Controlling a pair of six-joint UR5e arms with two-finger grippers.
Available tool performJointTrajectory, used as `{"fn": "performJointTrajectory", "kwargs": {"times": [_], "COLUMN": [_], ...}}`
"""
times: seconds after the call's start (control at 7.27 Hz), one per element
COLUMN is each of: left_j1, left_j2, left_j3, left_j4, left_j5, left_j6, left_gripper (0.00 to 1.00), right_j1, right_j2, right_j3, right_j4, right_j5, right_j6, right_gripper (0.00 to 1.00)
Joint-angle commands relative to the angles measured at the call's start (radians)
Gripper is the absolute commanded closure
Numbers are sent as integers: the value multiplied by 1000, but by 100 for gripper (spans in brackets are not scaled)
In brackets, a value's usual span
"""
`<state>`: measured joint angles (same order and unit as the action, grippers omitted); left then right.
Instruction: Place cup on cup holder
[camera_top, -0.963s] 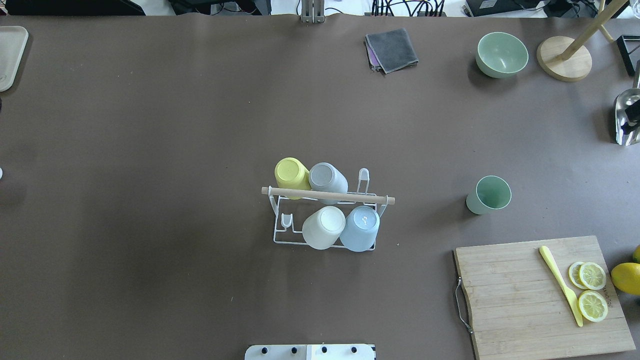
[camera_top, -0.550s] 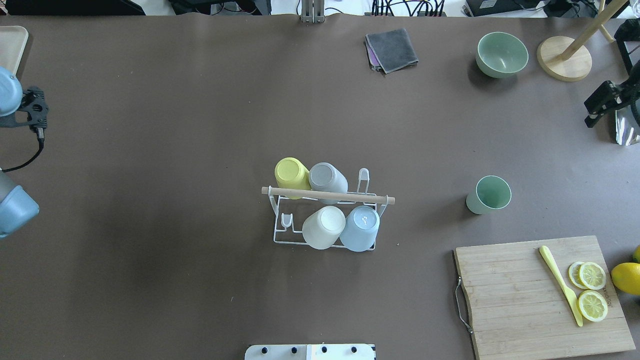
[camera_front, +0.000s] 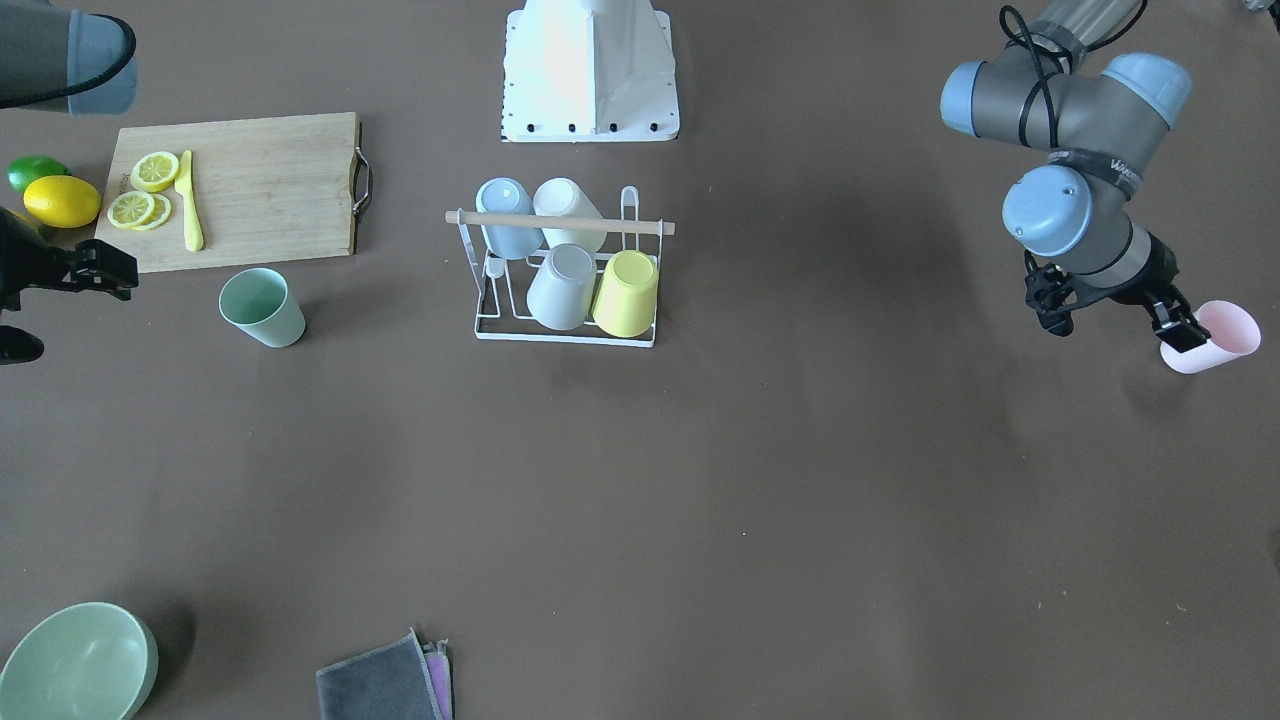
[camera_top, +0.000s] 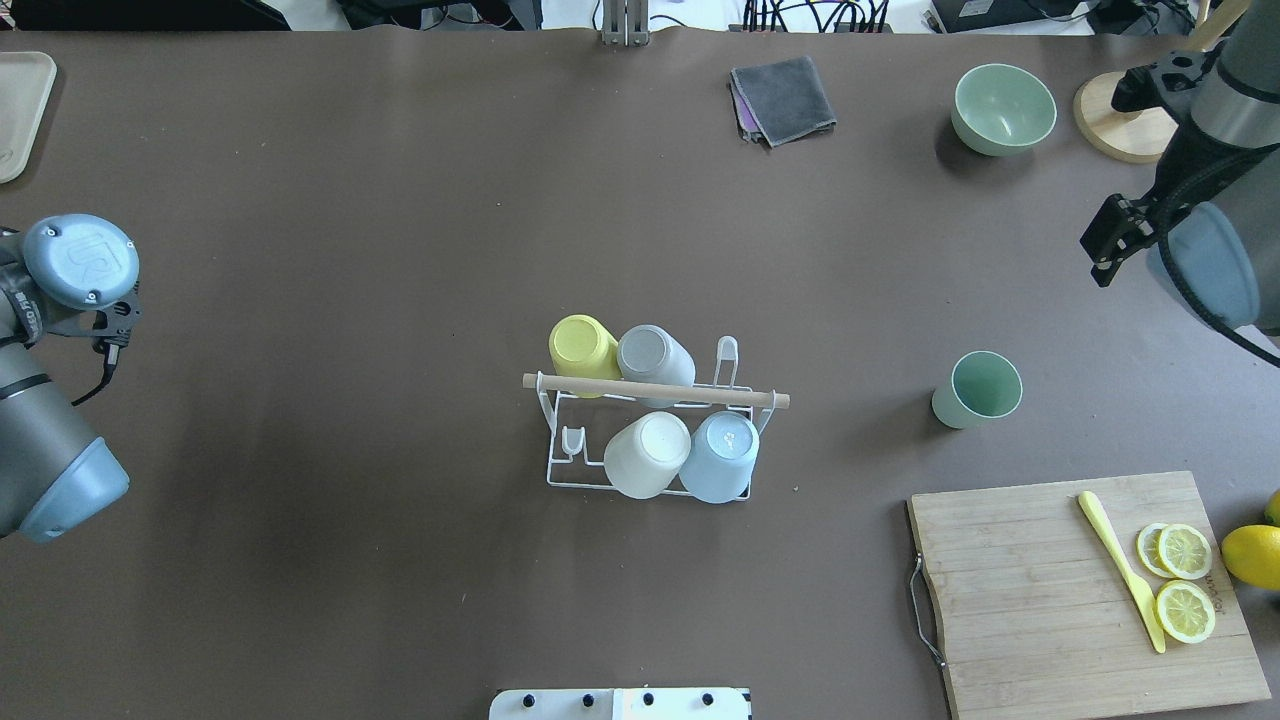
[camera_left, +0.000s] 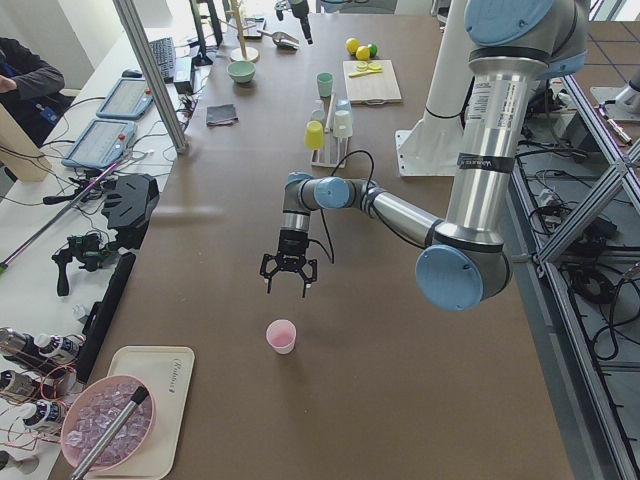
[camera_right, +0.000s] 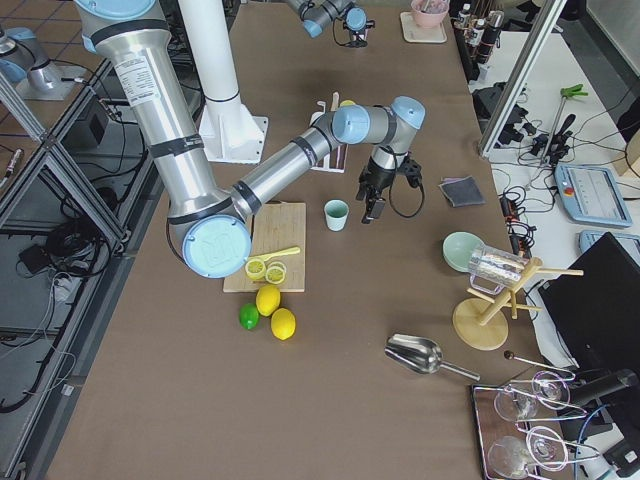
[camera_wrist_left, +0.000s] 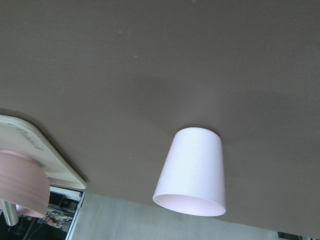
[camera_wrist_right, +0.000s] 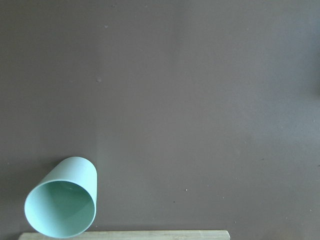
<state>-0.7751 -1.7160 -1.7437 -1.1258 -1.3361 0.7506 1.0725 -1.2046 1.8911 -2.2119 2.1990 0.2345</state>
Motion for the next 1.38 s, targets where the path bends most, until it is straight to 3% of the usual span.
{"fn": "performJointTrajectory", "kwargs": {"times": [0.0, 0.41, 0.55, 0.83, 1.24], "left_j1": [23, 23, 23, 23, 23], "left_j2": [4, 4, 3, 12, 39], "left_j3": [52, 98, 119, 151, 184], "left_j4": [0, -69, -101, -140, -192], "left_j5": [46, 61, 61, 83, 103], "left_j6": [114, 116, 116, 115, 108], "left_gripper": [2, 2, 2, 2, 2], "right_j1": [-95, -170, -174, -183, -203], "right_j2": [19, 65, 141, 319, 353], "right_j3": [52, 25, -65, -343, -470], "right_j4": [-77, -113, -115, -112, -106], "right_j5": [-13, -15, -48, -77, -96], "right_j6": [-59, -99, -107, -249, -329], "right_gripper": [0, 0, 0, 0, 0]}}
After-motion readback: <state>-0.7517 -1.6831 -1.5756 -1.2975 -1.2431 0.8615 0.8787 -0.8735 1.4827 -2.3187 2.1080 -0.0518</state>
